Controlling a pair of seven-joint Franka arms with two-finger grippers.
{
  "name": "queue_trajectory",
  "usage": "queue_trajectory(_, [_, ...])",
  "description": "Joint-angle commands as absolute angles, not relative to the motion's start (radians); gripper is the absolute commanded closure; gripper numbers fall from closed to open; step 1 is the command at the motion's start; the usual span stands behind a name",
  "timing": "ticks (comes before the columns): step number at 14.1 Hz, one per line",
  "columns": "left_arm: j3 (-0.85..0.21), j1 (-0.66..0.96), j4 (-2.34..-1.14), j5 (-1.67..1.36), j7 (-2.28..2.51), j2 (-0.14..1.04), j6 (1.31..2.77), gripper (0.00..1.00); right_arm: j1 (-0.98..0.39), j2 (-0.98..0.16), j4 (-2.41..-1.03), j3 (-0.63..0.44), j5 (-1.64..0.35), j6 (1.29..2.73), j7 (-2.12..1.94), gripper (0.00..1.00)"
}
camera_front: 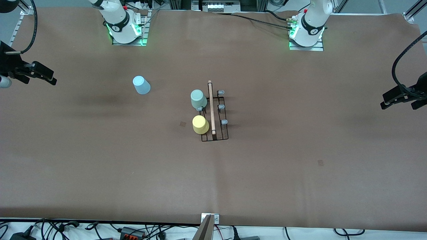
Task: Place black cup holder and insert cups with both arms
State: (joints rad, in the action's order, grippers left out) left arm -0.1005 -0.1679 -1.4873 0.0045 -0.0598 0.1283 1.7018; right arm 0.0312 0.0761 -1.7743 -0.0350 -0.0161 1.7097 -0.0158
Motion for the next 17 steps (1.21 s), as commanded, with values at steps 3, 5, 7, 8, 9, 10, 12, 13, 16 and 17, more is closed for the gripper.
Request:
queue_trajectory(3, [-0.104,-0.17,-1.482,-0.008,-0.058,0.126,1.7,0.0,0.044,0.097,-1.793,-0.02,0.0,1.712,-0.031,0.0])
queue_trajectory(5, [-0.104,-0.17,-1.482,-0.008,-0.058,0.127,1.7,0.0,0.044,0.097,-1.793,-0.018,0.0,1.713,-0.031,0.0])
queue_trajectory(7, [-0.104,-0.17,-1.482,-0.008,-0.058,0.127,1.7,0.0,0.044,0.097,-1.795,-0.018,0.0,1.718,-0.032,0.0])
queue_trajectory(8, [-0.104,-0.17,-1.482,-0.008,-0.058,0.127,1.7,0.0,0.044,0.097,-1.793,-0.018,0.002,1.721,-0.032,0.0])
queue_trajectory(9, [-0.104,-0.17,-1.482,-0.008,-0.058,0.127,1.7,0.0,0.044,0.097,-1.793,-0.018,0.002,1.723,-0.032,0.0])
queue_trajectory(10, [-0.104,-0.17,-1.482,-0.008,-0.058,0.126,1.7,0.0,0.044,0.097,-1.793,-0.018,0.002,1.727,-0.031,0.0])
queue_trajectory(12, [-0.104,-0.17,-1.482,-0.008,-0.058,0.127,1.7,0.0,0.044,0.097,-1.793,-0.018,0.002,1.73,-0.032,0.0])
queue_trajectory(13, [-0.104,-0.17,-1.482,-0.008,-0.058,0.127,1.7,0.0,0.044,0.097,-1.793,-0.018,0.002,1.736,-0.032,0.0])
queue_trajectory(16, [-0.104,-0.17,-1.482,-0.008,-0.058,0.127,1.7,0.0,0.043,0.097,-1.793,-0.018,0.002,1.733,-0.034,0.0])
queue_trajectory(17, [-0.104,-0.17,-1.482,-0.008,-0.058,0.127,1.7,0.0,0.041,0.097,-1.793,-0.017,0.002,1.733,-0.034,0.0])
